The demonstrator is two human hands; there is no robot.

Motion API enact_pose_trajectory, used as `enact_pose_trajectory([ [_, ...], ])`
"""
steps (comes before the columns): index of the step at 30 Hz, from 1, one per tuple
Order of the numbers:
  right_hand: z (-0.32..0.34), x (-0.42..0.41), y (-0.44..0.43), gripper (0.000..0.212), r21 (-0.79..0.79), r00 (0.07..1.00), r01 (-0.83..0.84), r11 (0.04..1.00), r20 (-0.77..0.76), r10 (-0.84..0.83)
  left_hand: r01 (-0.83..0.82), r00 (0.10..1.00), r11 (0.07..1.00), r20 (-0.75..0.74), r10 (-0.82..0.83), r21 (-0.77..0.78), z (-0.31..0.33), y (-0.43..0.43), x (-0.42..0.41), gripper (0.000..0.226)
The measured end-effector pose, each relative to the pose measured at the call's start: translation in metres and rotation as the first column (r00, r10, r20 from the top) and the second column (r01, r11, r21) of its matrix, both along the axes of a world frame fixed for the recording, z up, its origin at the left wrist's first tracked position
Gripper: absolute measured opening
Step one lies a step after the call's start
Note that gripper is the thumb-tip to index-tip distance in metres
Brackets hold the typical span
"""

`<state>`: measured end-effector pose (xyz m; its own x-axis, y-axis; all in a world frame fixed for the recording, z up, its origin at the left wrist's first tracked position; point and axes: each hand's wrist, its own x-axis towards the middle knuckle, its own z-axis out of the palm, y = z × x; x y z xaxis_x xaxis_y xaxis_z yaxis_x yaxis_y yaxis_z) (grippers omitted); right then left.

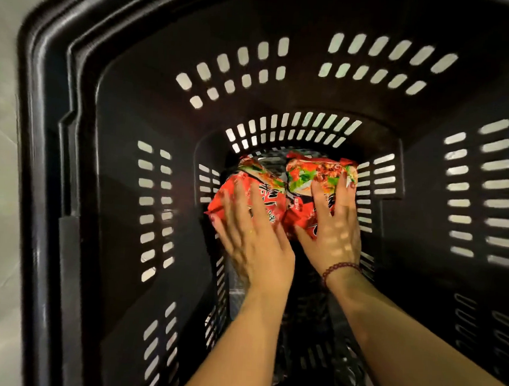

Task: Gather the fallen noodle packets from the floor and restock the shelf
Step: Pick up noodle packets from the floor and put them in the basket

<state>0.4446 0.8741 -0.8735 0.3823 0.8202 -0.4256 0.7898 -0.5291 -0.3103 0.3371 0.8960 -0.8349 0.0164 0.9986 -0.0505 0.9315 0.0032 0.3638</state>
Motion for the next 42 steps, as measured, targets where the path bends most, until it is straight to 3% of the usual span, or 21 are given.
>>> enact_pose_trajectory([
  [3,-0.001,0.012,0.008,0.098,-0.107,0.999,-0.028,0.994,-0.028,0.025,0.257,0.919,0.936,-0.239,-0.314,-0.241,-0.006,0.028,-0.005,0.093],
  [5,-0.005,0.015,0.011,0.102,-0.114,0.998,-0.021,0.993,-0.056,0.015,0.265,0.870,0.881,-0.297,-0.394,-0.393,-0.015,0.044,-0.009,0.095],
  [8,-0.010,0.017,0.010,0.102,-0.085,0.995,-0.002,0.996,-0.098,-0.006,0.228,0.869,0.859,-0.303,-0.392,-0.459,-0.027,0.050,-0.015,0.090],
  [11,-0.014,0.020,0.008,0.094,-0.054,0.986,0.025,0.998,-0.166,-0.034,0.169,0.933,0.927,-0.248,-0.260,-0.335,-0.032,0.042,-0.017,0.077],
  [14,-0.014,0.023,0.007,0.087,0.023,0.970,0.099,0.995,-0.224,-0.092,0.017,0.997,0.983,-0.065,-0.029,-0.185,-0.033,0.036,-0.011,0.063],
  [17,-0.011,0.024,0.009,0.083,0.187,0.981,0.103,0.977,-0.182,-0.068,-0.147,0.974,0.981,0.155,0.166,-0.126,-0.031,0.029,0.001,0.056],
  [19,-0.011,0.024,0.012,0.082,0.260,0.991,0.075,0.963,-0.129,-0.042,-0.187,0.961,0.979,0.191,0.199,-0.083,-0.038,0.026,0.005,0.057],
  [23,-0.023,0.024,0.020,0.091,0.006,0.993,-0.093,0.996,0.074,0.093,-0.035,0.999,0.975,-0.037,0.027,-0.221,-0.068,0.017,-0.001,0.087],
  [25,-0.028,0.026,0.023,0.092,-0.070,0.981,-0.159,0.985,0.099,0.166,0.008,0.994,0.966,-0.100,-0.035,-0.258,-0.074,0.010,-0.004,0.104],
  [29,-0.023,0.031,0.024,0.093,-0.100,0.981,-0.172,0.980,0.077,0.180,0.046,0.965,0.898,-0.212,-0.153,-0.438,-0.069,0.011,-0.005,0.102],
  [33,0.005,0.028,0.024,0.087,-0.084,0.989,-0.136,0.987,0.052,0.141,0.109,0.968,0.866,-0.146,-0.204,-0.488,-0.037,0.017,-0.008,0.088],
  [42,0.146,0.010,0.005,0.065,0.053,0.995,0.063,0.997,-0.084,-0.059,0.353,0.932,0.895,0.018,-0.362,-0.273,0.104,0.023,-0.015,0.064],
])
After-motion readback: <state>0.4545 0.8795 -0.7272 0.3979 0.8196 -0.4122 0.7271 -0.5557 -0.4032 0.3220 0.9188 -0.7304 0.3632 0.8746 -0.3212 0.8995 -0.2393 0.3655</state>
